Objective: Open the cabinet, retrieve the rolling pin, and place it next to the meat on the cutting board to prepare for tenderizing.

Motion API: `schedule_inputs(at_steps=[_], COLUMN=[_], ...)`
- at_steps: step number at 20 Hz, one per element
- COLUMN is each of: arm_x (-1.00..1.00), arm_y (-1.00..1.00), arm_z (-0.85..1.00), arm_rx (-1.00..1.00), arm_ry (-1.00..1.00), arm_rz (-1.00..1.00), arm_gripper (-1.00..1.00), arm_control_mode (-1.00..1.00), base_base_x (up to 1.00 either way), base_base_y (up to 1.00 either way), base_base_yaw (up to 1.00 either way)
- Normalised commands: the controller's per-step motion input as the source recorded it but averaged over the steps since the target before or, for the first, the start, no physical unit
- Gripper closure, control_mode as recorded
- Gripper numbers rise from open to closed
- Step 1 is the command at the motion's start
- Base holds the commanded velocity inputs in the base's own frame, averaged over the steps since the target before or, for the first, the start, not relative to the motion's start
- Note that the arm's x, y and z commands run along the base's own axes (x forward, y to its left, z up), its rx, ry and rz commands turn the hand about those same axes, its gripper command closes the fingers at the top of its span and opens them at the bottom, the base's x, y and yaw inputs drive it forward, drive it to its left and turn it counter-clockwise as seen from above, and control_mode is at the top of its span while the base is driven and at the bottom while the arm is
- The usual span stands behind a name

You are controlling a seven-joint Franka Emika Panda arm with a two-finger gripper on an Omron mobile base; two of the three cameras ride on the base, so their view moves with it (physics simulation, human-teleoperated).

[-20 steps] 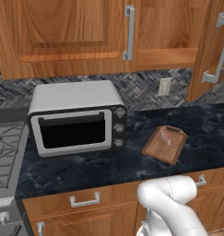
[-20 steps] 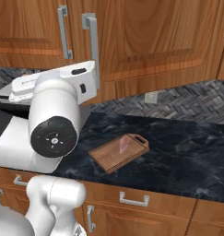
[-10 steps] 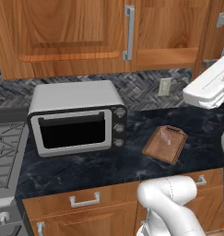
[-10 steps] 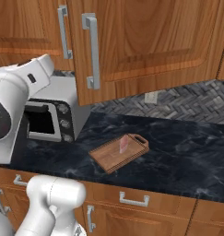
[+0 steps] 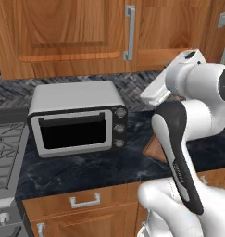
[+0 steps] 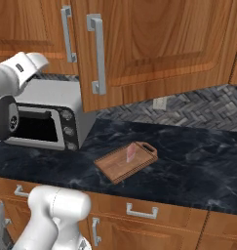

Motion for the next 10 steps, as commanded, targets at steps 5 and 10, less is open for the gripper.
schedule_inputs(at_steps=[5, 10], arm_x=[0.79, 0.6], arm_y=[0.1, -0.06], arm_z=[-0.42, -0.37], arm_rx=[-0.34, -0.33], arm_ry=[0.11, 0.15], arm_rz=[-0.39, -0.42], arm_gripper=[-1.0, -1.0], arm_control_mode=[-1.0, -1.0], base_base_x=[0.0, 0.0], base_base_y=[0.0, 0.0], base_base_yaw=[0.0, 0.0])
